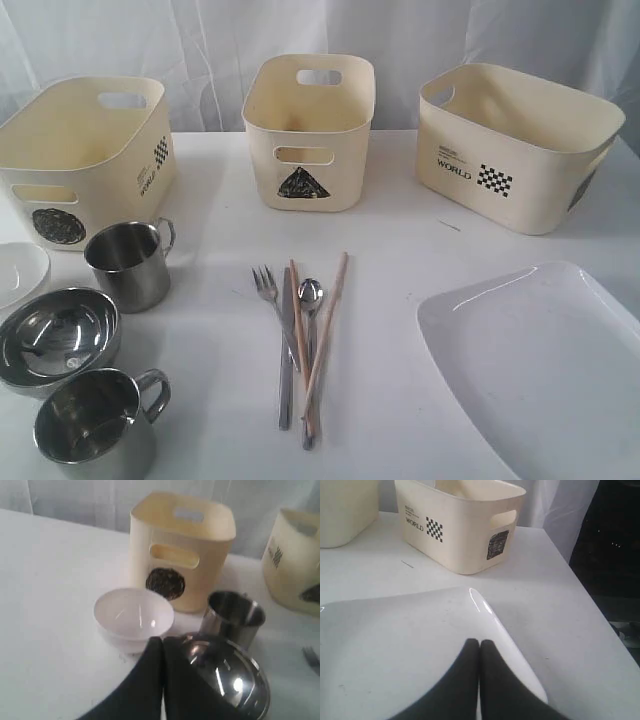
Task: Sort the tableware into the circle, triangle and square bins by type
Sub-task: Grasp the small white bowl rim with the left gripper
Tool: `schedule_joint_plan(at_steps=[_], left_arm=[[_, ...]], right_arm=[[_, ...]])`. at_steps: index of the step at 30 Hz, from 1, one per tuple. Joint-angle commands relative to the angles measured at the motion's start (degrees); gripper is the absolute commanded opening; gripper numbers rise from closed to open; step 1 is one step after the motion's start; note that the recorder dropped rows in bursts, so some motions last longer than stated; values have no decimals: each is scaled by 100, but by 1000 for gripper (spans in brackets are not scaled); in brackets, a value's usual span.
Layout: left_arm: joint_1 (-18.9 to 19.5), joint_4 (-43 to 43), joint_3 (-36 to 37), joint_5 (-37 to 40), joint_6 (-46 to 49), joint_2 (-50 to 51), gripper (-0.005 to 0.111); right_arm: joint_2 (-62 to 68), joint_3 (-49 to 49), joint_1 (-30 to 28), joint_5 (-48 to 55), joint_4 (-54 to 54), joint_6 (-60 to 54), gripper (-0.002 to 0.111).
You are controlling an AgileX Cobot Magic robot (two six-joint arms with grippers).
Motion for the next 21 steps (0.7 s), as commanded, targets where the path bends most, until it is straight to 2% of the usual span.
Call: schedule_joint_plan(at_steps=[1, 7, 9, 12, 16, 21], left_arm=[[10, -621, 21, -780, -55, -28, 0], [10, -661, 21, -1223, -219, -28, 0], [10, -915, -42, -1223, -205, -28, 0], [10, -963, -694, -965, 563, 440, 0], [21, -899, -2312, 702, 1612, 1931, 0], [21, 49, -4288, 3193, 1613, 4781, 0]], right_arm=[[-30, 9, 11, -22, 7, -39, 0], [-30, 9, 11, -22, 7, -39, 0], [-30, 9, 11, -22, 7, -39, 0], [-30, 9, 11, -22, 7, -39, 0], [-30, 9, 11, -22, 7, -39, 0], [-30, 9, 11, -22, 7, -39, 0]])
